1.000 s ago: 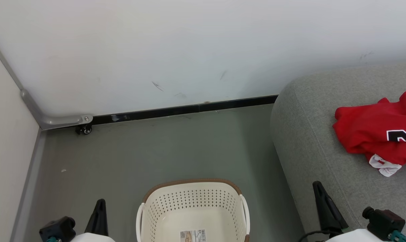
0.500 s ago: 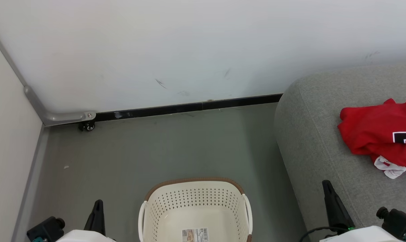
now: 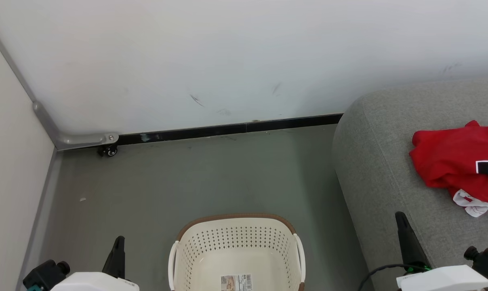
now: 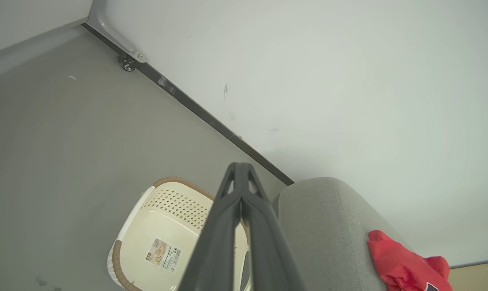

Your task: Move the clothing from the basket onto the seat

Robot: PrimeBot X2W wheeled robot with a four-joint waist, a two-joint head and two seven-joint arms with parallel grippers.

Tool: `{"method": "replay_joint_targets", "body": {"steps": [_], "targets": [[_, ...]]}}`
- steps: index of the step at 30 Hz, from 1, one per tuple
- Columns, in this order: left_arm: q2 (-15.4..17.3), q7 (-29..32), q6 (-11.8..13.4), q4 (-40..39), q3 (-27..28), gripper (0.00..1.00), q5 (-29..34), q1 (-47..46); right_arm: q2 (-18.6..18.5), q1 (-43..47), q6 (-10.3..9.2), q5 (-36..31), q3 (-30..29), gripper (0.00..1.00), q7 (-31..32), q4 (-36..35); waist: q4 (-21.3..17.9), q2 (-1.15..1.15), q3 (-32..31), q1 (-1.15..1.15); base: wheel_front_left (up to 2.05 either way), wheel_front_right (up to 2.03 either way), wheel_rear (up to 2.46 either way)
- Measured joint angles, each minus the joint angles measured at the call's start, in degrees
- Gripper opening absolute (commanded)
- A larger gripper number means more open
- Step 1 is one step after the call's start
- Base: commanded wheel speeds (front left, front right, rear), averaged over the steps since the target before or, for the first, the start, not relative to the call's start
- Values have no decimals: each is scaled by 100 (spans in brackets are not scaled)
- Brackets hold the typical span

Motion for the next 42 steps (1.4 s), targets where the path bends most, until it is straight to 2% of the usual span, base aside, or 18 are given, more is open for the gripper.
{"method": "replay_joint_targets", "body": {"steps": [13,18,42], "targets": [[-122,252,-265,2,275,0,-923,-59,-86,-224,0,1121,-76,0,144,105,52,0,73,-64,0,0,0],[-169,354,-399,10,381,0,-1285,-88,-107,-235,0,1556,-113,0,186,133,72,0,105,-77,0,0,0],[-385,851,-921,33,913,0,-3006,-270,-201,-578,0,3617,-244,0,427,213,168,0,184,-87,0,0,0]]}}
